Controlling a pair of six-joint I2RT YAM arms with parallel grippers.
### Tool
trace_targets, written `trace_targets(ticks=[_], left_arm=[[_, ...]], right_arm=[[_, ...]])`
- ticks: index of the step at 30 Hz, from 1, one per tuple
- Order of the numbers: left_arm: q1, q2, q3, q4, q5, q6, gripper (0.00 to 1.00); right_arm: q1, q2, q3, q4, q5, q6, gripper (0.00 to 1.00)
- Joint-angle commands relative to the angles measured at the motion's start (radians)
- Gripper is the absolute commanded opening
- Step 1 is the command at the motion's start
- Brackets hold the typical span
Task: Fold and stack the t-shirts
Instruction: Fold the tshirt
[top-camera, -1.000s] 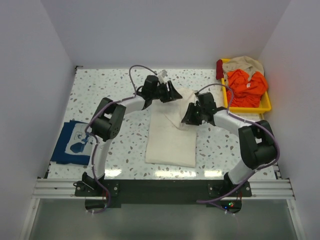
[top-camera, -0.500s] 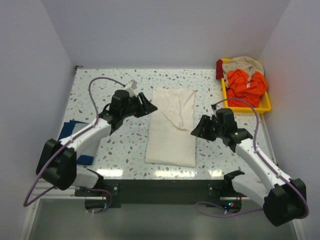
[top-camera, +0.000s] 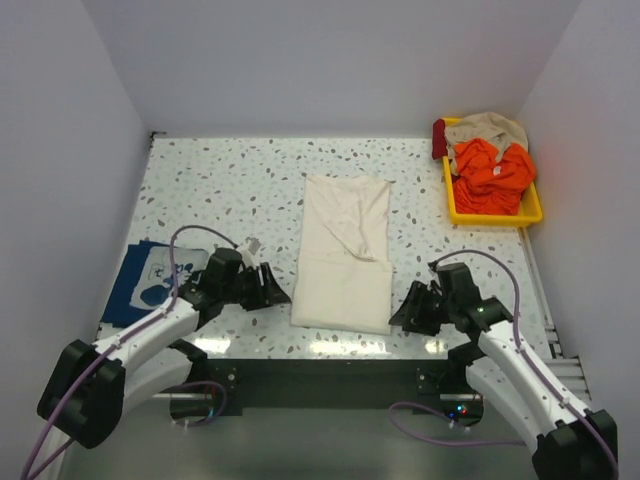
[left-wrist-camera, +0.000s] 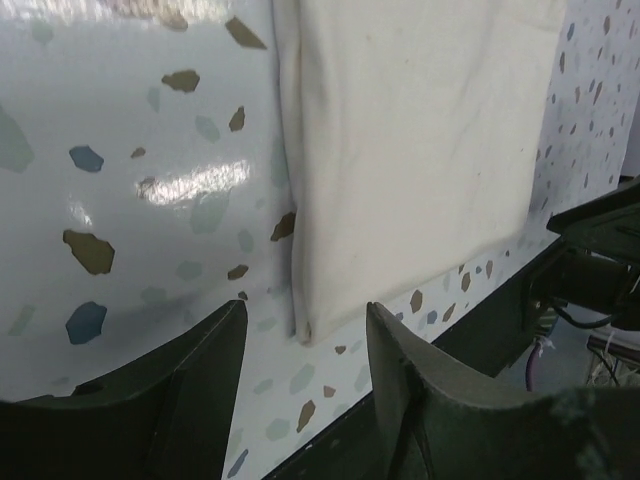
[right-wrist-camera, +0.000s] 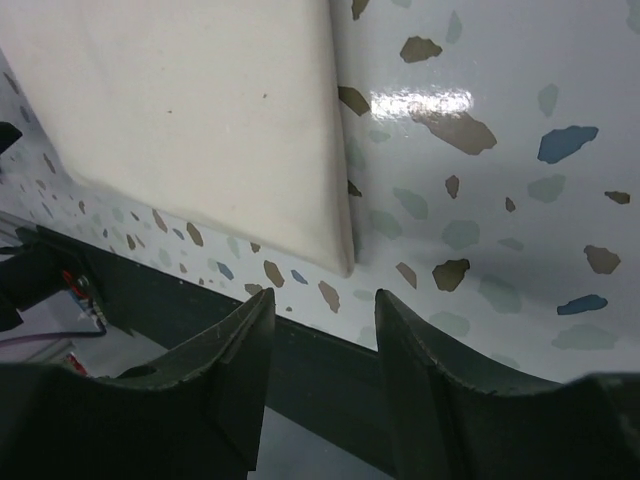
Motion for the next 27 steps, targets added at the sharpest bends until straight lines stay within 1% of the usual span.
trace_targets(ticks=[1, 2, 5, 12, 23, 25, 27], left_arm=[[-0.010, -0.004, -0.061, 0.060, 0.102, 0.013, 0.56], [-0.011, -0.007, -0.085, 0.064, 0.105, 0.007, 0.55], [-0.025, -0.026, -0.112, 0.061, 0.102, -0.002, 0.54], [-0.051, -0.030, -0.138, 0.080, 0.097, -0.017, 0.54], [-0.091, 0.010, -0.167, 0.124, 0.060, -0.059, 0.54], [-0.105, 0.023, -0.169, 0.162, 0.059, -0.063, 0.54], [-0.117, 0.034, -0.165, 0.162, 0.047, -0.066, 0.56]], right_arm=[[-0.002, 0.025, -0.038, 0.027, -0.059, 0.032, 0.48], [0.000, 0.033, -0.054, 0.038, -0.064, 0.035, 0.46], [0.000, 0.061, -0.072, 0.062, -0.064, 0.030, 0.45], [0.000, 0.070, -0.100, 0.102, -0.078, 0.035, 0.45], [0.005, 0.082, -0.146, 0.174, -0.067, 0.070, 0.41], [0.005, 0.082, -0.153, 0.184, -0.061, 0.078, 0.41], [0.005, 0.087, -0.158, 0.193, -0.055, 0.081, 0.40]])
